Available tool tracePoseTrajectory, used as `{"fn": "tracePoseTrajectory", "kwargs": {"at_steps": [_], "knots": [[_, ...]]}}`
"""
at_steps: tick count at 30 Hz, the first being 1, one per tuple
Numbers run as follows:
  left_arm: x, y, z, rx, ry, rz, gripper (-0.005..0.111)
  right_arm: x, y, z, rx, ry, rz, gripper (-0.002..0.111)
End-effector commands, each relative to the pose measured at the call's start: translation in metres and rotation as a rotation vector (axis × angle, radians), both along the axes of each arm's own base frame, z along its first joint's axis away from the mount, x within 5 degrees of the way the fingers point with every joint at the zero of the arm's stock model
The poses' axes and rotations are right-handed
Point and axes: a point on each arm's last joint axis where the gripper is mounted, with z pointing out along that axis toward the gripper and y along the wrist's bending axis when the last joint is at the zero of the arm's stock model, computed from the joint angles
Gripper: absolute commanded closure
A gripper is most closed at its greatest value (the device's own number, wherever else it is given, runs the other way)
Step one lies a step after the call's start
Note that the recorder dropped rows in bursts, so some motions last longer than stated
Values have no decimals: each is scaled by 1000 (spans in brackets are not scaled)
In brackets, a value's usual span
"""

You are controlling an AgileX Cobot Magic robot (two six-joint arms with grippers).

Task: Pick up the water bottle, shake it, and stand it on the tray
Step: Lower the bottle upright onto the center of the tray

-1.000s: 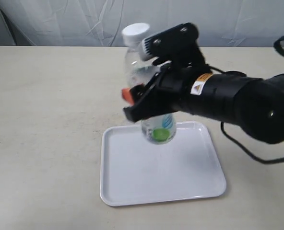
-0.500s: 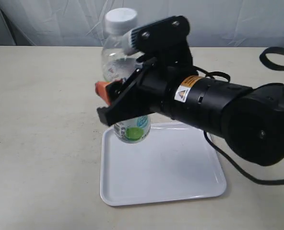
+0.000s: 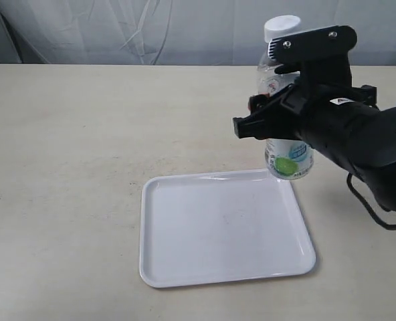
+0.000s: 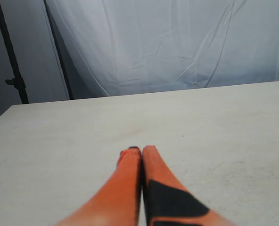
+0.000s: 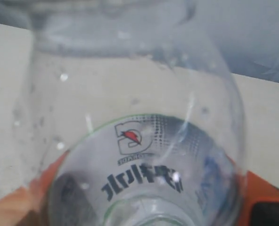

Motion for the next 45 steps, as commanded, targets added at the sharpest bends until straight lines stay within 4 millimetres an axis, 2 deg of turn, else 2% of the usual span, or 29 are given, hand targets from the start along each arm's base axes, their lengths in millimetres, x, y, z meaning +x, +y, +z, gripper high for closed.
{"fn": "tracePoseTrajectory", "kwargs": {"at_steps": [1, 8, 13, 18, 24, 27, 32, 38, 45], "knots": [[0, 0, 1, -3, -15, -7, 105, -10, 10, 14, 45, -47, 117, 109], [0, 0, 1, -3, -15, -7, 105, -13, 9, 36, 151, -174, 127, 109], [0, 0, 1, -3, -15, -7, 105, -13, 7, 37, 183, -172, 97, 109], [0, 0, 1, -3, -15, -7, 105, -18, 7, 19, 211, -127, 125, 109], [0, 0, 1, -3, -15, -7, 105, -27, 3, -5, 374, -189, 168, 109], [0, 0, 1, -3, -15, -7, 105, -31, 4, -18, 330, -227, 234, 109], [0, 0, 1, -3, -15, -7, 105, -32, 14, -40, 291, -190, 319, 109], [0, 0, 1, -3, -15, -7, 105, -26, 22, -63, 380, -165, 289, 109], [0, 0, 1, -3, -15, -7, 105, -25, 26, -92, 330, -81, 301, 109]]}}
